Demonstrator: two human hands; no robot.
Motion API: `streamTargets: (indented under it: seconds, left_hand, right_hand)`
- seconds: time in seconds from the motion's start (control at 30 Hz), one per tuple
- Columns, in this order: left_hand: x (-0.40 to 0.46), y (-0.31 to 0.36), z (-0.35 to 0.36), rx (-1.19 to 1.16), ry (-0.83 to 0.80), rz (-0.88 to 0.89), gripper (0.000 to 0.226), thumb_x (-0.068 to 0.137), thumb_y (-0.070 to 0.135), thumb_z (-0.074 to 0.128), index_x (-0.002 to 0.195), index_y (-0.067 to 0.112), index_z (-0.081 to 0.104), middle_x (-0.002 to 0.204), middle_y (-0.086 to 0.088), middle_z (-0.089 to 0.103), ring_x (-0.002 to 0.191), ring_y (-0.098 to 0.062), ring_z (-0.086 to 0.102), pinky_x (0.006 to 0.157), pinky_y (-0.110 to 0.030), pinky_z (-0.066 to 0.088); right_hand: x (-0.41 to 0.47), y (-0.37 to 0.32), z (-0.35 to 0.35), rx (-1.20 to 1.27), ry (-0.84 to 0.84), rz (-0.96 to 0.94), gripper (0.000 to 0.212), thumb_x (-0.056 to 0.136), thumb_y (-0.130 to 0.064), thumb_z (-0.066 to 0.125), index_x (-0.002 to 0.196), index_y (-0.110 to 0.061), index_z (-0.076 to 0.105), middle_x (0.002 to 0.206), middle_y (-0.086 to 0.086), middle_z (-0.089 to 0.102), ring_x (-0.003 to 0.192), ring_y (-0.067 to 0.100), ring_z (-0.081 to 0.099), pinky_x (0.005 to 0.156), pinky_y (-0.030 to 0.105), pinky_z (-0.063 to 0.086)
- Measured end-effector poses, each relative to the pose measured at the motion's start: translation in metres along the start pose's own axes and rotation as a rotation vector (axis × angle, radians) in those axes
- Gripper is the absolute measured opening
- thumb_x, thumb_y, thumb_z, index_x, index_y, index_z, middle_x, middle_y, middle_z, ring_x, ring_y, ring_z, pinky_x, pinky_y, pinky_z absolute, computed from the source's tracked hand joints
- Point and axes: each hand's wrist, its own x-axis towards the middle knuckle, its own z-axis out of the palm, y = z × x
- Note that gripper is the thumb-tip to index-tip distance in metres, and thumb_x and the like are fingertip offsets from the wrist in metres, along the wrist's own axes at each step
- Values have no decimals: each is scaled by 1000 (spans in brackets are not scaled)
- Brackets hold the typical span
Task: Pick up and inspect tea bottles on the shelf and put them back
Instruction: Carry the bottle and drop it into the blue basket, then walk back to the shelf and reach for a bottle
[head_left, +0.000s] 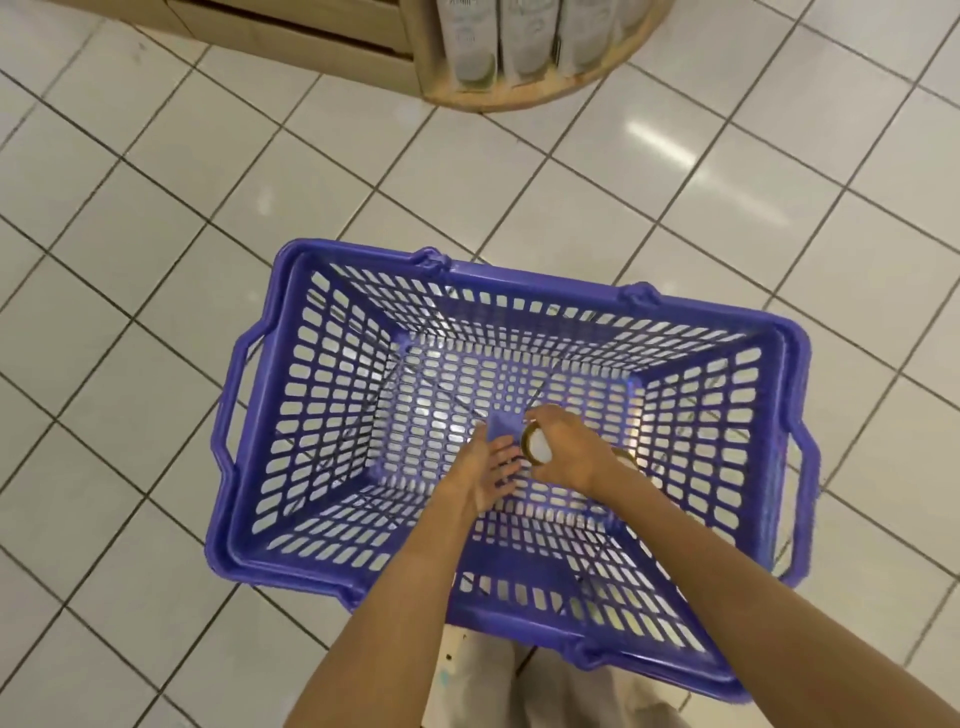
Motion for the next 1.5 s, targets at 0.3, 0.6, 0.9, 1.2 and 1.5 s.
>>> streamTargets:
  seconds: [0.3,0.6,0.9,1.2,1.5]
  left_hand:
    - [-223,37,27,269,182,210,26,103,24,36,106,8,57,100,-9,58,91,-24,55,78,-33,42]
    - [-652,12,87,322,60,530,17,95,18,54,100,10,68,96,-12,72,88,-25,68,66,-30,56]
    - [-709,-39,111,618,-81,472,21,98,19,50,94,13,69,78,-1,75,81,-19,67,69,-31,51]
    - [-731,-117,150,1260,-381,316,21,100,12,41,105,7,60,87,-7,62,69,-14,59,64,-23,43]
    - [-747,-321,133,1904,-822,-26,31,102,16,34,112,8,62,105,-8,68,88,-16,67,81,-29,50]
  right_hand:
    - [-186,-54,-113,773,277,193,19,90,-15,64,109,-11,62,112,11,65,102,22,61,87,30,50]
    - [-559,-163,-257,1279,494,205,12,91,-13,60,100,-10,67,100,10,72,91,20,69,70,22,53]
    - [-751,-180,-222,1397,778,201,15,91,-7,59,104,-5,67,99,11,72,90,19,67,87,32,51]
    - [-813,-243,-5,1745,1216,505,16,93,-10,59,108,-10,64,103,9,70,97,23,67,86,33,53]
    - [-882,-353,220,2193,1524,1083,19,94,-14,59,111,-8,62,107,12,67,99,25,64,91,39,50]
